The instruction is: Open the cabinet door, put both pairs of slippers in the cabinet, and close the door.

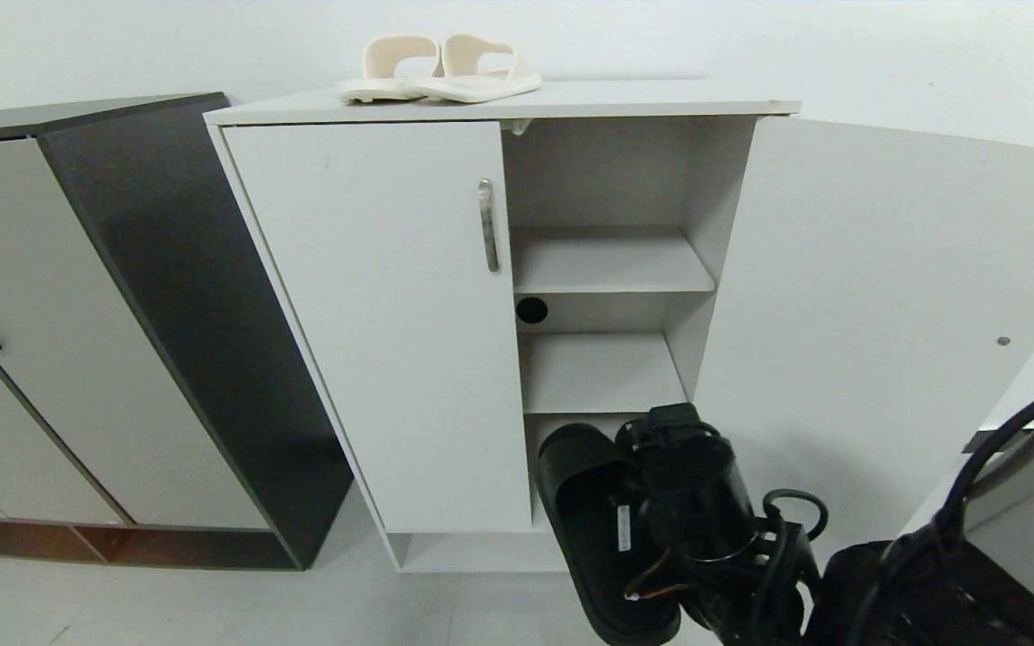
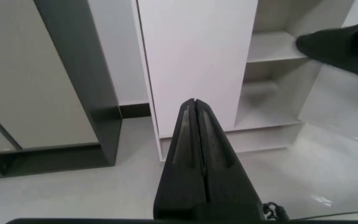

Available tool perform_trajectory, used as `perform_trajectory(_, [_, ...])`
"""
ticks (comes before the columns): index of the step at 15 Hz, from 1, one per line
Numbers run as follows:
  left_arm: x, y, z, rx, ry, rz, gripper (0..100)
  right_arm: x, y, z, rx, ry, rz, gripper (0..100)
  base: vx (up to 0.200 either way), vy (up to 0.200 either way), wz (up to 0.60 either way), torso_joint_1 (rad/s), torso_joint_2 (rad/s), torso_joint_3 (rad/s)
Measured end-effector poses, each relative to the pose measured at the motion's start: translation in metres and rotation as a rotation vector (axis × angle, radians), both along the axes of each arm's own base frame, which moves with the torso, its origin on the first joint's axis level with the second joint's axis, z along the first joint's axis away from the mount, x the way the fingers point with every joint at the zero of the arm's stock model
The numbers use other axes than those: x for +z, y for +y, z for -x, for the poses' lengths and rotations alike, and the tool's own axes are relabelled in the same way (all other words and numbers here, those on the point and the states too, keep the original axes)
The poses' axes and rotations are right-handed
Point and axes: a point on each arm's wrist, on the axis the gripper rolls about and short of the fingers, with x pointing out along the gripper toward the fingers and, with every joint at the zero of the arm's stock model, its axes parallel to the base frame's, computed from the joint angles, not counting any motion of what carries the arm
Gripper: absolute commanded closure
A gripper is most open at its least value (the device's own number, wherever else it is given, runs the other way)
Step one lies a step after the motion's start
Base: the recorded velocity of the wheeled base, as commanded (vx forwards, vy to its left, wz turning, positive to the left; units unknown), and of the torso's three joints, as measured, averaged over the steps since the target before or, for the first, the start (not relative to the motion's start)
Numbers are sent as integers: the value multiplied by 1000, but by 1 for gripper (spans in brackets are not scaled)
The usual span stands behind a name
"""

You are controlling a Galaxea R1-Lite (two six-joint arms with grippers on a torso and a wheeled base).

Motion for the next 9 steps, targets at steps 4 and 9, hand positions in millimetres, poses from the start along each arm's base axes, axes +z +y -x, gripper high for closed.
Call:
perform_trajectory(4, [0, 0, 0, 1, 0, 0, 100, -11, 17, -12, -35, 24, 0, 100, 0, 0, 0, 0, 0, 0])
perform_trajectory(9, [0, 0, 0, 1, 0, -1, 100, -19, 15, -27, -117, 0, 45, 100, 0, 0, 0, 0, 0, 0])
